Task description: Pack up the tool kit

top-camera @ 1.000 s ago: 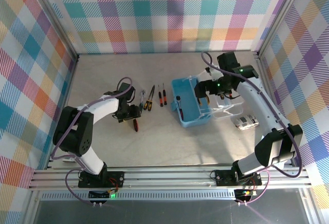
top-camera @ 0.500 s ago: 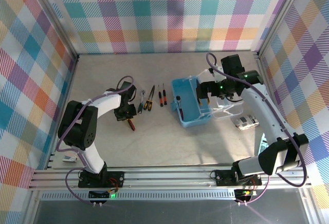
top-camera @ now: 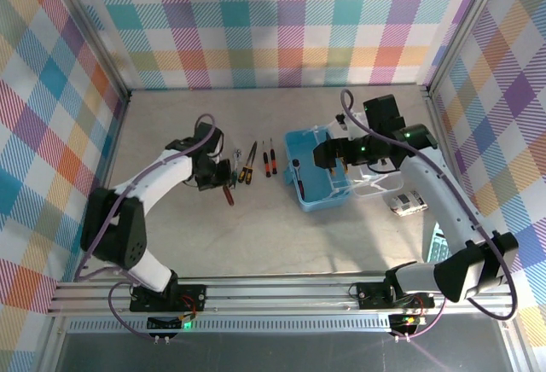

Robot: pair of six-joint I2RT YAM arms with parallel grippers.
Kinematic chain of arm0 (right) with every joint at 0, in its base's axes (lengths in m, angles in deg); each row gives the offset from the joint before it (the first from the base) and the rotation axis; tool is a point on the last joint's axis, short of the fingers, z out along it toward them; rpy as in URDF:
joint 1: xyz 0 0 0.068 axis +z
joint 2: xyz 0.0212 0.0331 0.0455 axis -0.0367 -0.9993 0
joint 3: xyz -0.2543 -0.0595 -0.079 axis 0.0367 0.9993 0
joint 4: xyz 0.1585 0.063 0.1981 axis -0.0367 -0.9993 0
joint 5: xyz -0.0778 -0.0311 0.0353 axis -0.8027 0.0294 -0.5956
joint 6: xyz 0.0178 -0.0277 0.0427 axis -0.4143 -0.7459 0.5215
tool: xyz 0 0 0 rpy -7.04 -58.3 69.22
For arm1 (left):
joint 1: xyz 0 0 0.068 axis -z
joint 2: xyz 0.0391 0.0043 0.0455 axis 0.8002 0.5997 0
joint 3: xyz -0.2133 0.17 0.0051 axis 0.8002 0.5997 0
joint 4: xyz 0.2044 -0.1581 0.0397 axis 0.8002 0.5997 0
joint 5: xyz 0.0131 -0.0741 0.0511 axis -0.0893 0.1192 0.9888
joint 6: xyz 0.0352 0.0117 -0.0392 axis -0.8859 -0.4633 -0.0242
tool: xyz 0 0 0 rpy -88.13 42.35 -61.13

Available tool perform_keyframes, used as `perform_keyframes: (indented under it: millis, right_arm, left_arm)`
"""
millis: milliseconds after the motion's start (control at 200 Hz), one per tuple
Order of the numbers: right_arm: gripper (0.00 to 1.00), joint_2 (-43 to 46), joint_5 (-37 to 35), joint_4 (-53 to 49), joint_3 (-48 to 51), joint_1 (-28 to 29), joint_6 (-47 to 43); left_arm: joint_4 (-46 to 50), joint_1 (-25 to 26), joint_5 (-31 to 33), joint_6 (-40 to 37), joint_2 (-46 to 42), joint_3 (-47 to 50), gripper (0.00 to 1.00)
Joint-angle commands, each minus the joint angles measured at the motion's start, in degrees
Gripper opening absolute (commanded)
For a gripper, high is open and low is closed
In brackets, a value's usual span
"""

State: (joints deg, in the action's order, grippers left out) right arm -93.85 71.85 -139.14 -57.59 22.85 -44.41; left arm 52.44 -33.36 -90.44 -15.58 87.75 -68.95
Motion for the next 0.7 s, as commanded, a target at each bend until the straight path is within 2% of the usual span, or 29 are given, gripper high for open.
perform_keyframes:
  millis: [0, 135, 195, 540, 695]
  right_arm:
    - [0.99, 0.22, 8.21, 5.98, 1.14, 3.28, 1.97]
    - [0.99, -1.96, 13.35, 12.32, 1.73, 7.40, 5.73]
    - [1.00, -3.14, 13.47, 14.63, 1.33, 9.16, 6.93]
    - [0.80, -11.65, 10.84, 13.48, -5.39, 12.87, 6.90]
    - [0.78, -14.50, 11.50, 14.24, -7.44, 14.78, 7.06]
  left_arm:
    - [-2.94, 2.04, -12.82, 1.72, -6.09, -6.59, 0.00]
    - [-7.71, 6.02, -17.46, 5.38, -6.01, -11.11, 0.00]
    - [-9.99, 7.36, -18.35, 6.95, -5.81, -12.17, 0.00]
    - [-15.53, 10.30, -20.16, 10.36, -4.14, -13.72, 0.00]
    - [-15.76, 10.70, -19.97, 10.37, -3.35, -13.56, 0.00]
